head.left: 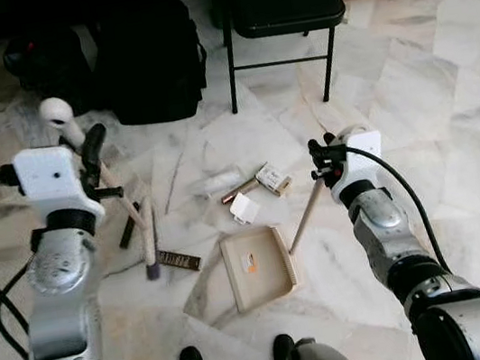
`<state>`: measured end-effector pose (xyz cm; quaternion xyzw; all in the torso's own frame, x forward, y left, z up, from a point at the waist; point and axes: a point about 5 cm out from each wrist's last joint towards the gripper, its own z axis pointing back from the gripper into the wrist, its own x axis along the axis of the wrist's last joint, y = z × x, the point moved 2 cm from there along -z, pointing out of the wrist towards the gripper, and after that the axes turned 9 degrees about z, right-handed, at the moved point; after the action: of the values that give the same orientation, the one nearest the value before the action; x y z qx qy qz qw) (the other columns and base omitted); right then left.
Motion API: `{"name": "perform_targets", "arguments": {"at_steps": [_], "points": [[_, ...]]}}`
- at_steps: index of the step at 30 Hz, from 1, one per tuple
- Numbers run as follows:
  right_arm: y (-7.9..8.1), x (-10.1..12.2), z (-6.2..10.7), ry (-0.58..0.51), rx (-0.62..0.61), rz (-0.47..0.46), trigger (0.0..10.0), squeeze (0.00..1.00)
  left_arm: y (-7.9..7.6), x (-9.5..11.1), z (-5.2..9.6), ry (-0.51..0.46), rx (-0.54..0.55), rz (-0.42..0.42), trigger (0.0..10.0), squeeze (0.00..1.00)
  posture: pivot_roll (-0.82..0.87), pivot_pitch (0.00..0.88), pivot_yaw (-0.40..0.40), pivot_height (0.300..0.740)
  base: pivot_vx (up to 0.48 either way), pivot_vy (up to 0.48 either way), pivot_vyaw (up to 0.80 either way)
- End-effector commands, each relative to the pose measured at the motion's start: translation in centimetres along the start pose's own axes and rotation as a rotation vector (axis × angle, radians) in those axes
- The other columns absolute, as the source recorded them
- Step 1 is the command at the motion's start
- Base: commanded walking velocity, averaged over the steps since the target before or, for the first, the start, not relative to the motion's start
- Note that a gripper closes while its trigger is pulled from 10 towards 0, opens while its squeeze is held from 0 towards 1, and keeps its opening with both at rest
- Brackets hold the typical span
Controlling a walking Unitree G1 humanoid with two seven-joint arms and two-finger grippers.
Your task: Sweep floor
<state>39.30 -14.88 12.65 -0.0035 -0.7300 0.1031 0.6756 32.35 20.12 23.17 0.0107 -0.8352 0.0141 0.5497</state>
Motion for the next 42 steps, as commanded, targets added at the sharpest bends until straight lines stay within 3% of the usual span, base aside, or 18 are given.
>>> {"name": "perform_targets", "arguments": {"at_steps": [1,10,14,23,27,32,42], "points": [[0.7,-2.4,1.1,0.085,0.021,-0.036,10.0,0.0,-0.8,0.1,-0.2,-0.054,-0.011,-0.026,10.0,0.0,0.04,0.337,-0.041,0.74,0.0,0.0,0.0],[0.5,-2.5,1.3,0.081,0.021,-0.032,10.0,0.0,-0.9,-2.6,0.4,-0.025,-0.043,-0.106,10.0,0.0,0.02,0.348,-0.047,0.74,0.0,0.0,0.0],[0.3,-2.7,1.5,0.082,0.023,-0.028,10.0,0.0,0.0,-1.9,0.3,-0.056,0.026,-0.072,10.0,0.0,0.02,0.352,-0.052,0.74,0.0,0.0,0.0],[0.5,-2.8,1.6,0.08,0.032,-0.027,10.0,0.0,0.6,-2.8,0.5,-0.064,-0.018,-0.201,10.0,0.0,0.01,0.367,-0.061,0.74,0.0,0.0,0.0],[0.3,-3.0,1.9,0.083,0.032,-0.021,10.0,0.0,0.8,-4.3,1.2,-0.03,-0.061,-0.277,10.0,0.0,-0.01,0.378,-0.068,0.74,0.0,0.0,0.0],[-0.1,-3.1,2.1,0.086,0.034,-0.011,10.0,0.0,1.0,-5.8,2.1,0.017,-0.088,-0.311,10.0,0.0,-0.02,0.39,-0.08,0.74,0.0,0.0,0.0],[-0.5,-3.3,2.4,0.091,0.04,0.002,10.0,0.0,1.7,-9.0,4.6,0.137,-0.113,-0.309,10.0,0.0,-0.04,0.405,-0.097,0.74,0.0,0.0,0.0]]}}
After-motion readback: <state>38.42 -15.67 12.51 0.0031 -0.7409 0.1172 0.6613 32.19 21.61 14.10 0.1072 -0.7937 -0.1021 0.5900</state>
